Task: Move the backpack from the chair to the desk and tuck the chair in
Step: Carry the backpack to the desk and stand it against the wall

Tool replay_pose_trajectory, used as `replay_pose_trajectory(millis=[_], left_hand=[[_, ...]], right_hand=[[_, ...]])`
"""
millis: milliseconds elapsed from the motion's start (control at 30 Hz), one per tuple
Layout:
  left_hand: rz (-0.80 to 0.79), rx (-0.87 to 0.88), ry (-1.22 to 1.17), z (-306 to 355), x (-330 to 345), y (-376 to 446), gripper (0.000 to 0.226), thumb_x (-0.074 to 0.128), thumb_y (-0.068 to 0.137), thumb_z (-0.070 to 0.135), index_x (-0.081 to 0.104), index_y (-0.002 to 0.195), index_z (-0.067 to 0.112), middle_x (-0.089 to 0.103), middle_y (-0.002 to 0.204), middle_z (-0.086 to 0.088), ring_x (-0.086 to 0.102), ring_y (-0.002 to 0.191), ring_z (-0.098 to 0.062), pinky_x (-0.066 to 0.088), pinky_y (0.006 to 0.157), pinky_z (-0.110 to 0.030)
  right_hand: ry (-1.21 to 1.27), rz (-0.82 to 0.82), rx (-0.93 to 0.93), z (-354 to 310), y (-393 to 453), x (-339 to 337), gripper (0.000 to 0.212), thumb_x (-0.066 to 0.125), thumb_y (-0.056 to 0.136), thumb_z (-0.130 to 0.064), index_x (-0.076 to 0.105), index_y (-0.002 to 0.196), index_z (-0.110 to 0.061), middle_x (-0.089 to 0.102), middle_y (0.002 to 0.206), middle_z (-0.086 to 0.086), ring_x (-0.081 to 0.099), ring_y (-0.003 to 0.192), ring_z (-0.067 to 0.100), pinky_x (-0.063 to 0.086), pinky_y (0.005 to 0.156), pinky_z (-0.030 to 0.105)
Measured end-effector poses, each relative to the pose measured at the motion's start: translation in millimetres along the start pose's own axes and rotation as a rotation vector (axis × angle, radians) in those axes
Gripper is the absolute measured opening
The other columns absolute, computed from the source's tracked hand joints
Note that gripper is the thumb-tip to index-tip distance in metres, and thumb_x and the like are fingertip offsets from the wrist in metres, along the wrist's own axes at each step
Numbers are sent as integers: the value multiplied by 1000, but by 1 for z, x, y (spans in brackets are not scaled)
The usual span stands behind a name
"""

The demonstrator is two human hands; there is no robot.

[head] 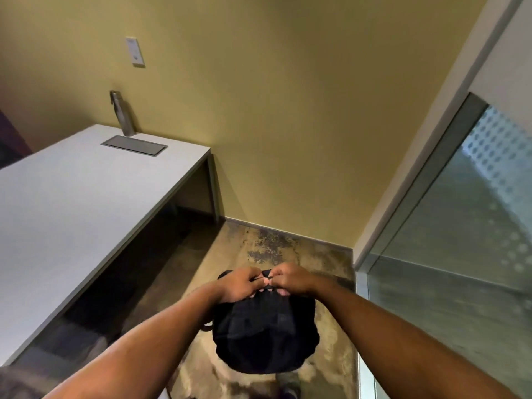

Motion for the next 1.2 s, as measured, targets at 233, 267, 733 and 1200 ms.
replay_pose_trajectory(millis=[233, 267, 733, 1200], left_hand=[[126, -127, -37, 0, -79, 79, 28, 52, 107, 32, 51, 81, 22, 58, 70, 4, 55, 64, -13, 45, 67, -30], [152, -133, -36, 2, -93, 88, 28, 53, 106, 32, 51, 80, 22, 58, 70, 3, 55, 64, -14, 45, 65, -28], [323, -147, -46, 8, -282, 200, 29, 54, 106, 35, 55, 82, 18, 59, 70, -1, 58, 62, -14, 48, 57, -20], [471, -56, -27, -3, -513, 238, 35, 58, 103, 40, 60, 81, 12, 59, 67, -2, 56, 59, -16, 47, 57, -22]], right_hand=[[-156, -67, -124, -33, 91, -89, 28, 59, 101, -26, 65, 74, -20, 65, 65, -2, 56, 59, 14, 42, 69, 34], [-181, -82, -140, -42, 103, -103, 29, 59, 101, -26, 65, 74, -20, 64, 65, -2, 56, 59, 14, 42, 70, 35], [-424, -69, -401, -165, 246, -247, 39, 61, 100, -18, 57, 62, -25, 57, 59, -4, 50, 53, 11, 35, 62, 35], [-252, -157, -577, -329, 394, -343, 38, 57, 76, -33, 69, 83, 2, 55, 46, -7, 45, 44, 11, 34, 57, 33]])
Point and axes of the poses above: each hand's wrist, its own y-axis towards the middle knuckle, its own x-axis out of the palm, z = x × y, the point moved 7 cm from there along y, towards the middle knuckle
